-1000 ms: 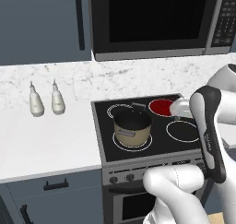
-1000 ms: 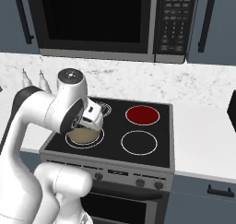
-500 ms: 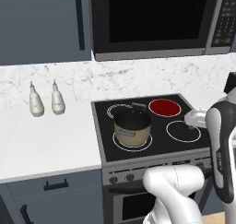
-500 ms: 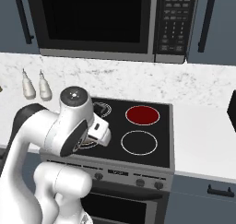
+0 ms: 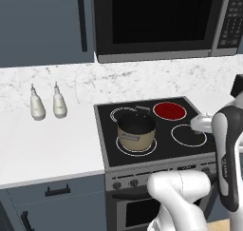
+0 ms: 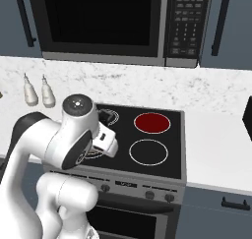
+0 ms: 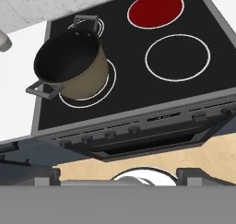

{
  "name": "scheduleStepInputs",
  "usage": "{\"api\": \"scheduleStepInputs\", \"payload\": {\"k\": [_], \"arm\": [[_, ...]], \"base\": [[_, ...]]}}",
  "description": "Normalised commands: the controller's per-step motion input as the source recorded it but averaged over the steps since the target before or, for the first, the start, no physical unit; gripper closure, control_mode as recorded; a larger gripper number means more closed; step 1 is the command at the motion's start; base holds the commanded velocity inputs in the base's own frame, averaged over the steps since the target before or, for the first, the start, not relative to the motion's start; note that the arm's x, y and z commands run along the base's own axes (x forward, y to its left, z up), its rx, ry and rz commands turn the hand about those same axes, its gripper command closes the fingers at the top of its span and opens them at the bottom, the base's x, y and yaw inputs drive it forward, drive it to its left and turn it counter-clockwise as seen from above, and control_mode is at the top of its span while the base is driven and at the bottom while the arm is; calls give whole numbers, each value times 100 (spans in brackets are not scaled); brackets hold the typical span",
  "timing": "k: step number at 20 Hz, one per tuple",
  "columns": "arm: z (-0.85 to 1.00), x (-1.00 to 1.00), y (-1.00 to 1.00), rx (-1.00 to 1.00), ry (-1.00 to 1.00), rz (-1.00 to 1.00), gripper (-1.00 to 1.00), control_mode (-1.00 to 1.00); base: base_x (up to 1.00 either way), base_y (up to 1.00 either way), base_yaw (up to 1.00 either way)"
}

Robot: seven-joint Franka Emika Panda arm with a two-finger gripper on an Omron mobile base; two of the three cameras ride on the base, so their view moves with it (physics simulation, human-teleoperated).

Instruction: Turn off the rear right burner of the stove.

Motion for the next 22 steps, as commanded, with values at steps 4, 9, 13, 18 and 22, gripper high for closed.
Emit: {"api": "scheduleStepInputs", "payload": {"k": [4,9,13,18,22], "arm": [[0,0,35,-15,-3,3,-100,-100],[0,-4,25,-12,-9,0,-100,-100],[0,0,1,0,-1,0,-100,-100],[-4,-5,0,0,0,0,-100,100],[0,0,0,0,0,0,-100,100]], "base": [[0,0,0],[0,0,0],[0,0,0],[-4,0,0],[-19,7,0]]}}
